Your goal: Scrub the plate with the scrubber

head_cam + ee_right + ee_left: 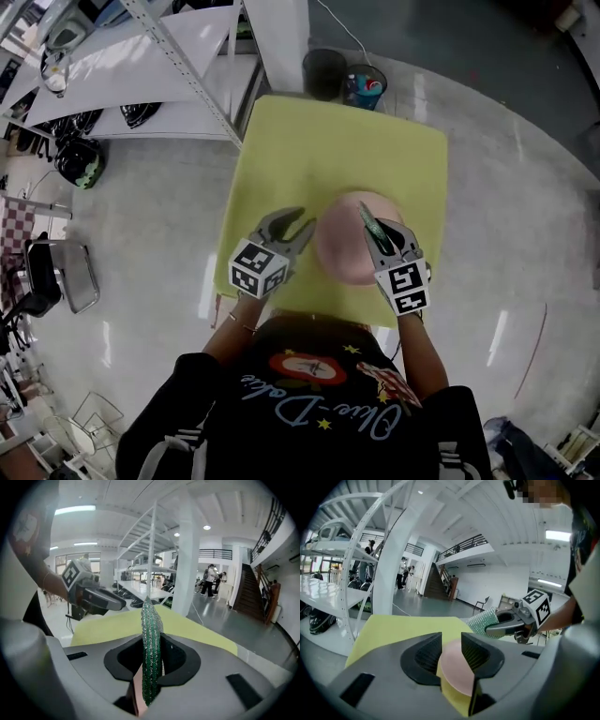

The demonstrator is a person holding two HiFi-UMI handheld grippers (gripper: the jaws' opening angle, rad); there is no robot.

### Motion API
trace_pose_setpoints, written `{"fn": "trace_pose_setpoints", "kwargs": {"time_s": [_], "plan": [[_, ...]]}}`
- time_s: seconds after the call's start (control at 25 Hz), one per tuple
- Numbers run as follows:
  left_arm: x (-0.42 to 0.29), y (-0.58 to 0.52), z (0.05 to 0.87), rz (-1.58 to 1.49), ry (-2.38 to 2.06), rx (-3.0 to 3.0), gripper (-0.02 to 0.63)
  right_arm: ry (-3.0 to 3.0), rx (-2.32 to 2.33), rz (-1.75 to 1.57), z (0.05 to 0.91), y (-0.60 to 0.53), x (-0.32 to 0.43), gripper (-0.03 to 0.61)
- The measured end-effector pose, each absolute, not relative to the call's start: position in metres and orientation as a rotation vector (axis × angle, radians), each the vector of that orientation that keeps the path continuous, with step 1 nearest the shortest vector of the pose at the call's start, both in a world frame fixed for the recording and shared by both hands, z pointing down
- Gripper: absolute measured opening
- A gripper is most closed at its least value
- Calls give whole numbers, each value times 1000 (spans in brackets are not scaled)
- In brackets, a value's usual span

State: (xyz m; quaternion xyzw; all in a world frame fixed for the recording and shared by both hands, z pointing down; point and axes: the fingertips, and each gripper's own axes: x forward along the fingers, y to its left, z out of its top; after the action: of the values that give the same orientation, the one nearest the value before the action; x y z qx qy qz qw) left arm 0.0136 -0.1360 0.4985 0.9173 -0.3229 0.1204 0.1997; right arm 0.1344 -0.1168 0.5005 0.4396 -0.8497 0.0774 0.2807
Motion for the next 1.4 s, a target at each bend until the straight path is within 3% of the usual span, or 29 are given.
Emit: {"fn": "trace_pose_setpoints", "kwargs": {"time_s": [0.32,1.0,1.4], "plan": [[22,-131,560,447,-774,2394,126,-2158,938,134,558,-134,120,63],[35,-125,624,614,-681,2235,126,-1939,616,-33,624,-142,109,63],[32,-130,640,601,-704,2177,46,-1915,555,28,641,-136,101,64]]}}
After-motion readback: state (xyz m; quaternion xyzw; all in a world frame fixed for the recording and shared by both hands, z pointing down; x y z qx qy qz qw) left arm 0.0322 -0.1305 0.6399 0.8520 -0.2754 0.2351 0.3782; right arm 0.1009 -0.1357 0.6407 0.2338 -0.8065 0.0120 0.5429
